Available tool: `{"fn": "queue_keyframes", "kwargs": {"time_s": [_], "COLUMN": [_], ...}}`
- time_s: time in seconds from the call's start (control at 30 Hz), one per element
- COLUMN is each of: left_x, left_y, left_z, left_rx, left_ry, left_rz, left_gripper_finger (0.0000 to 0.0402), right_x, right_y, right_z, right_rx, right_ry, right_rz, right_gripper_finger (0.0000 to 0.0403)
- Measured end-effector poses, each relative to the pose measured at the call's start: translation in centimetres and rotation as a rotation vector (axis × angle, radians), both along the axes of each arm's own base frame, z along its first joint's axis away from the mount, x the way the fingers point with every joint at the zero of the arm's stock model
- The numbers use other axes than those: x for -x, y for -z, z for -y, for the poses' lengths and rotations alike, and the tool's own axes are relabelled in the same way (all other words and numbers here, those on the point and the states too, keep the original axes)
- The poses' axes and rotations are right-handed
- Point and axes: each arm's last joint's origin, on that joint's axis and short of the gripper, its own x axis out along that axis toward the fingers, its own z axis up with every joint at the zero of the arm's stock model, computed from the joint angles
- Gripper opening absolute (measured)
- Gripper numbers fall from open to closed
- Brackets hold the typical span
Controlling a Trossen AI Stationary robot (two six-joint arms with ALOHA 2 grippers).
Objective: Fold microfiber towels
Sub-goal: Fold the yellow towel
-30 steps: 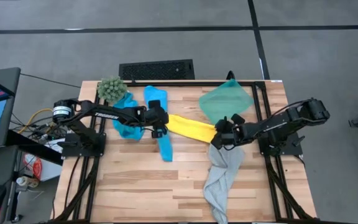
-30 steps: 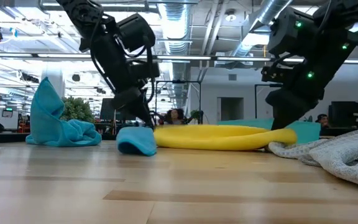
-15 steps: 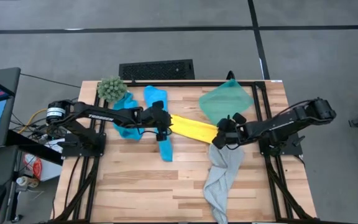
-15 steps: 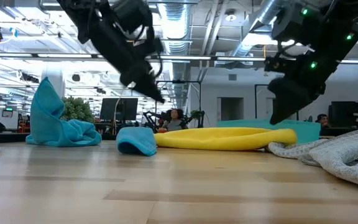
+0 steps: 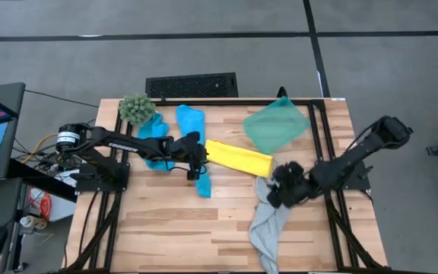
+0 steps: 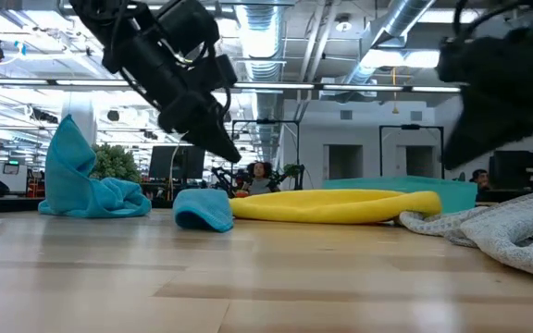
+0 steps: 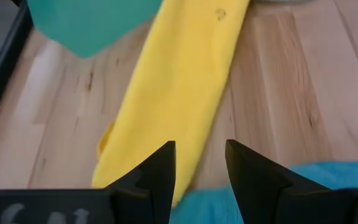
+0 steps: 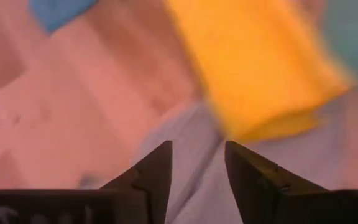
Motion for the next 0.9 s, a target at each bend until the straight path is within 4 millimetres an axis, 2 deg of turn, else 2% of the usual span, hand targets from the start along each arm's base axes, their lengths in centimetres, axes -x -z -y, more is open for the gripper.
{"fn": "queue_keyframes", "kwargs": {"time_s": [0.2, 0.33, 0.47, 0.63, 0.77, 0.9], "left_x": [0.8, 1.5, 2.5, 3.6, 4.0, 3.9], "left_y": [1.2, 2.1, 3.4, 4.4, 4.4, 2.3], "left_z": [0.2, 0.3, 0.2, -0.6, -1.1, -0.8], "left_rx": [0.055, 0.069, 0.040, -0.045, -0.055, -0.023], "left_ry": [0.020, 0.015, -0.011, -0.081, -0.138, -0.132], "left_rz": [-0.039, -0.087, -0.136, -0.203, -0.208, -0.112], "left_gripper_finger": [0.0134, 0.0134, 0.0134, 0.0134, 0.0134, 0.0134], "right_x": [0.5, 1.3, 3.2, 3.7, 2.9, 1.0], "right_y": [4.0, 4.4, 2.6, -1.7, -4.0, -4.6], "right_z": [-2.8, -3.7, -4.2, -3.9, -3.8, -3.1], "right_rx": [-0.110, -0.185, -0.117, 0.020, 0.140, 0.248], "right_ry": [0.037, 0.141, 0.273, 0.371, 0.323, 0.245], "right_rz": [-0.182, -0.338, -0.576, -0.661, -0.554, -0.334], "right_gripper_finger": [0.0142, 0.0126, 0.0112, 0.0102, 0.0101, 0.0101]}}
